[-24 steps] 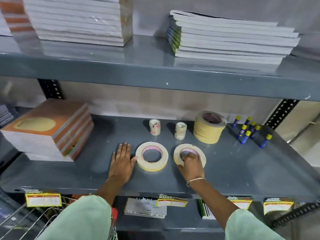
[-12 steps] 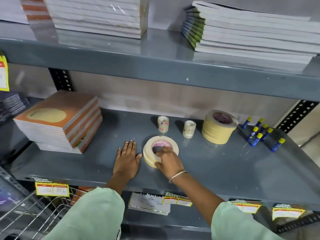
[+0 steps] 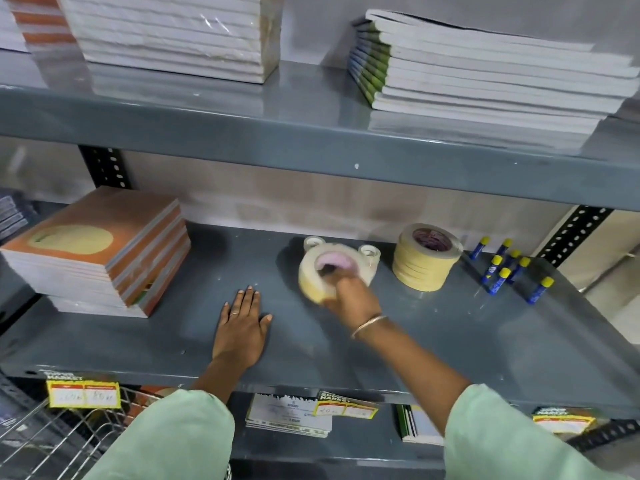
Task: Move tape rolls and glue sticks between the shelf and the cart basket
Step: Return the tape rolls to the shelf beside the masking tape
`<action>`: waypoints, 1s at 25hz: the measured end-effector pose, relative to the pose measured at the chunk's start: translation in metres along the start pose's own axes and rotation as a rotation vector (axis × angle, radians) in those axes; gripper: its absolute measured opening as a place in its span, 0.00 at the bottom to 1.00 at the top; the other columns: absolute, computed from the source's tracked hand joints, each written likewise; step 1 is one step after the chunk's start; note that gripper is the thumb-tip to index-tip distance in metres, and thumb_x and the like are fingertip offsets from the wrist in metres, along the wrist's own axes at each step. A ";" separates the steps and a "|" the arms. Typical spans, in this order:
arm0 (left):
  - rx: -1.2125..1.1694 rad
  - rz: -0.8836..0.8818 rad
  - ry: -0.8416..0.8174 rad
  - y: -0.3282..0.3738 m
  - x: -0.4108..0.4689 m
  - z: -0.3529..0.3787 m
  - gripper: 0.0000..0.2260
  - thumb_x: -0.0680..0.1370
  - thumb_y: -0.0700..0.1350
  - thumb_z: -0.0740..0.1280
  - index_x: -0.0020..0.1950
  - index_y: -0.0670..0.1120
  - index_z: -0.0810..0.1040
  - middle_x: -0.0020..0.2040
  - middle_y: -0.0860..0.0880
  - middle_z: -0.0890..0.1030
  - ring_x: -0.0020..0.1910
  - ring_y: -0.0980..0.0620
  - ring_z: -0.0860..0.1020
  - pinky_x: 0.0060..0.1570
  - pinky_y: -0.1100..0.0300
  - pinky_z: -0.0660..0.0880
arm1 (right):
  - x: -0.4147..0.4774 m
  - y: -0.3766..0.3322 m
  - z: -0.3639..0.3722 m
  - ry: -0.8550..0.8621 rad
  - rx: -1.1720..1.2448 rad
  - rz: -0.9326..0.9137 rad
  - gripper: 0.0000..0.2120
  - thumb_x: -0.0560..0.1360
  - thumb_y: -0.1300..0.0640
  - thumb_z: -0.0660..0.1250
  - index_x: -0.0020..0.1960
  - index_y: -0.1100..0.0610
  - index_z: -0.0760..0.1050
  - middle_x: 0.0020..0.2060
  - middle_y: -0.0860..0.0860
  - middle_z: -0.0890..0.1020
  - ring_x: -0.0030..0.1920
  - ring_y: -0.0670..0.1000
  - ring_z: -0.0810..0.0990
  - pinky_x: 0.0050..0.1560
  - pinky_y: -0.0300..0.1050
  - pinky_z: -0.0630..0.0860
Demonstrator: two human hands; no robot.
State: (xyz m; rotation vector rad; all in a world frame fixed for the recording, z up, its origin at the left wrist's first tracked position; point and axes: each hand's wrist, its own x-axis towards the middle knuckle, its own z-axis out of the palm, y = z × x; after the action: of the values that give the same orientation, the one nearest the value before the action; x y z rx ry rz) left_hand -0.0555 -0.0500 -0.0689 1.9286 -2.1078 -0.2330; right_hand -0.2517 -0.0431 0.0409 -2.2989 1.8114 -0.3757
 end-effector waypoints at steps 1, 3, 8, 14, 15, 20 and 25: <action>0.002 0.003 0.003 0.000 0.000 0.000 0.25 0.81 0.52 0.48 0.75 0.44 0.50 0.78 0.47 0.52 0.77 0.49 0.49 0.76 0.50 0.48 | 0.006 0.011 -0.020 0.055 -0.011 0.023 0.21 0.75 0.60 0.65 0.66 0.64 0.69 0.65 0.59 0.75 0.65 0.57 0.73 0.63 0.45 0.66; 0.001 0.004 0.002 0.000 0.000 0.000 0.25 0.81 0.53 0.48 0.75 0.44 0.50 0.78 0.47 0.52 0.77 0.48 0.49 0.76 0.50 0.48 | 0.022 0.048 -0.060 0.147 -0.053 0.107 0.21 0.75 0.60 0.65 0.66 0.64 0.69 0.65 0.62 0.75 0.65 0.59 0.73 0.64 0.46 0.65; -0.010 -0.005 0.011 0.001 0.002 0.001 0.25 0.80 0.53 0.51 0.75 0.44 0.53 0.77 0.46 0.55 0.77 0.48 0.51 0.76 0.49 0.50 | 0.051 0.148 -0.093 0.103 -0.171 0.357 0.28 0.76 0.56 0.65 0.72 0.64 0.60 0.71 0.61 0.66 0.70 0.61 0.64 0.72 0.51 0.60; -0.006 -0.008 0.017 0.001 0.001 0.001 0.25 0.80 0.53 0.51 0.75 0.44 0.53 0.77 0.47 0.55 0.77 0.48 0.51 0.75 0.49 0.50 | 0.058 0.177 -0.076 0.087 -0.136 0.391 0.31 0.71 0.58 0.70 0.70 0.62 0.64 0.69 0.61 0.70 0.68 0.62 0.67 0.71 0.54 0.65; -0.004 -0.009 0.015 0.001 0.001 0.001 0.25 0.80 0.53 0.51 0.75 0.44 0.53 0.77 0.47 0.55 0.77 0.48 0.51 0.76 0.50 0.49 | 0.059 0.177 -0.075 0.086 -0.142 0.395 0.30 0.71 0.58 0.70 0.70 0.62 0.64 0.69 0.61 0.70 0.68 0.63 0.68 0.70 0.54 0.65; 0.014 -0.014 0.017 0.000 0.001 0.002 0.30 0.76 0.58 0.43 0.75 0.44 0.53 0.77 0.47 0.55 0.77 0.49 0.51 0.76 0.50 0.49 | 0.065 0.179 -0.073 0.079 -0.148 0.400 0.30 0.72 0.58 0.69 0.70 0.62 0.63 0.68 0.61 0.69 0.68 0.63 0.67 0.70 0.54 0.64; -0.009 -0.034 -0.020 0.001 0.000 -0.002 0.28 0.79 0.57 0.48 0.75 0.44 0.51 0.78 0.47 0.53 0.77 0.50 0.50 0.76 0.51 0.47 | 0.056 0.163 -0.078 0.166 -0.237 0.363 0.28 0.70 0.53 0.72 0.65 0.64 0.70 0.62 0.66 0.74 0.63 0.65 0.71 0.64 0.57 0.69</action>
State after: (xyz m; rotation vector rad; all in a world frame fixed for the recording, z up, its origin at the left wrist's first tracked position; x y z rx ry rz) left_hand -0.0558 -0.0497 -0.0669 1.9667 -2.0838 -0.2685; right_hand -0.4147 -0.1357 0.0702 -2.0621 2.4181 -0.3134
